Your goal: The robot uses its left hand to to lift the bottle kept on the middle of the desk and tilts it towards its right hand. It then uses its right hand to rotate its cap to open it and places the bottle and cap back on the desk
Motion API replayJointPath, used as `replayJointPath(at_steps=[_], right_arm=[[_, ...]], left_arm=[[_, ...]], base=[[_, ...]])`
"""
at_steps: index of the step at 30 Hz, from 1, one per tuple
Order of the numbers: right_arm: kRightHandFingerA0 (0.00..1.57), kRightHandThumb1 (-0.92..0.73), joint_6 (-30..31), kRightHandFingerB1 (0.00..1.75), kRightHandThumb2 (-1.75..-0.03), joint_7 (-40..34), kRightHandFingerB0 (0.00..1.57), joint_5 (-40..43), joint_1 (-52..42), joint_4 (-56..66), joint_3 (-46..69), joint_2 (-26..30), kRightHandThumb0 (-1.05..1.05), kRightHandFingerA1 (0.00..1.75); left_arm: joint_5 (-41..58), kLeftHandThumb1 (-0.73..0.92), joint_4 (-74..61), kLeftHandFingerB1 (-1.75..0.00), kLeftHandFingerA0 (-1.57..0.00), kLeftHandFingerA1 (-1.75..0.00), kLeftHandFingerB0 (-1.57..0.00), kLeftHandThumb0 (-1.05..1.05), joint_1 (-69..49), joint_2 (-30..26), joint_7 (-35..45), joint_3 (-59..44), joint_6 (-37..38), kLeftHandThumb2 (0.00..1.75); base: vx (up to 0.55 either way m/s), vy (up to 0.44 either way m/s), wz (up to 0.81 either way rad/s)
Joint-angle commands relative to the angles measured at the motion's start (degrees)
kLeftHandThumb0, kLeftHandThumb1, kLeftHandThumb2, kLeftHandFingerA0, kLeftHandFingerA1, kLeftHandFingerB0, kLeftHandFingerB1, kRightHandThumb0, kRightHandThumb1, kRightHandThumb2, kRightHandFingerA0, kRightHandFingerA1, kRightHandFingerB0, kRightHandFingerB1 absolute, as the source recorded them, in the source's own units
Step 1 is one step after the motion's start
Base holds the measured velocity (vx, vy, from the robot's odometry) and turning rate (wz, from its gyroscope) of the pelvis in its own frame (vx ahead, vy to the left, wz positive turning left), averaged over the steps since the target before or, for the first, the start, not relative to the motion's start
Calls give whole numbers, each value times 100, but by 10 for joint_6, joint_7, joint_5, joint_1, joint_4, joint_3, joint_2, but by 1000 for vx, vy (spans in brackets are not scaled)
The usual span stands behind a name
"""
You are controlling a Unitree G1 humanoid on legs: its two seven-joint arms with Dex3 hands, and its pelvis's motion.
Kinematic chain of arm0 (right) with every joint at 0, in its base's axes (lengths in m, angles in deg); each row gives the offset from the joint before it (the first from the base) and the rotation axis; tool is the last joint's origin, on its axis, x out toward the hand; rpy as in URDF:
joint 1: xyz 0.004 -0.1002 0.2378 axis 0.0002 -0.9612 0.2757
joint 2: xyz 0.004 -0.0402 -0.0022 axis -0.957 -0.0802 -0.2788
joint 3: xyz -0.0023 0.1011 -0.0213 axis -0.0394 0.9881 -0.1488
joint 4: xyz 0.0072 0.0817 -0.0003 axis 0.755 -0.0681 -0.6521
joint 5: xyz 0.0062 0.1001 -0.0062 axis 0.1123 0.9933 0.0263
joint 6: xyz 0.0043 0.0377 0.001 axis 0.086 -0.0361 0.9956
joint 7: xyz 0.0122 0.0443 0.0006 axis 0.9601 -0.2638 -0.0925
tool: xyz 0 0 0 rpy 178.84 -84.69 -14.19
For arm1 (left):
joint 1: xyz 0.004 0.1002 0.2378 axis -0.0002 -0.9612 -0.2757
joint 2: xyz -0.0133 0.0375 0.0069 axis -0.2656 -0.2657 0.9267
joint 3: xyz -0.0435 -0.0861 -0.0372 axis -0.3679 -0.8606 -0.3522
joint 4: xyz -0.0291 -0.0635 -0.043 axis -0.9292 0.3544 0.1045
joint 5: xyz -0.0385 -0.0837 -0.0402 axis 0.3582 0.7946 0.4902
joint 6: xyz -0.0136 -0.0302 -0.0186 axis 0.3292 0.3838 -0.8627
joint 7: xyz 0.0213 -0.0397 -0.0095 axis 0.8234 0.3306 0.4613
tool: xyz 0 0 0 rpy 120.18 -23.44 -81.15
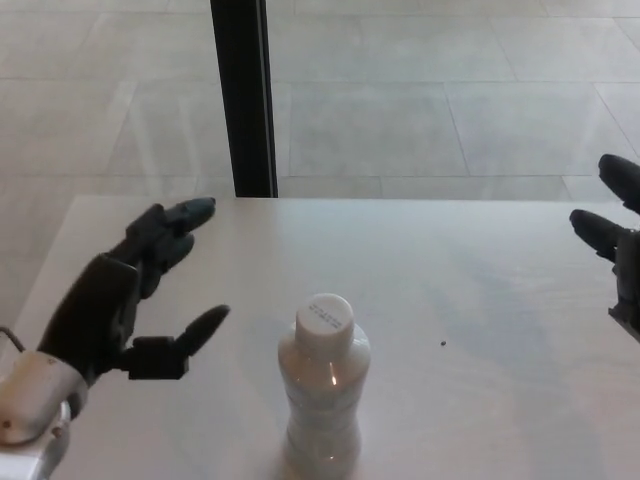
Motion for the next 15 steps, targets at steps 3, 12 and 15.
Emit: replayJointPath(at_steps=[3,12,15], right_arm=[[24,-90,65,31,-67,-19,23,0,0,17,3,-12,-78,44],[26,-87,68,30,-67,-18,23,-12,-9,21,10,-11,-74,46],[27,-86,66,29,-67,-19,25,-14,-11,20,15,-12,-72,46]], left_arm=[[-49,51,-12,-35,0,-36,-9,-85,-19,-33,19,46,-55,93],[-54,60,8,0,0,-18,0,-104,-18,-91,87,82,-48,100],[-58,68,1,0,0,0,0,-95,-16,-107,101,95,-71,61]], base=[[0,0,0],[0,0,0],[0,0,0]])
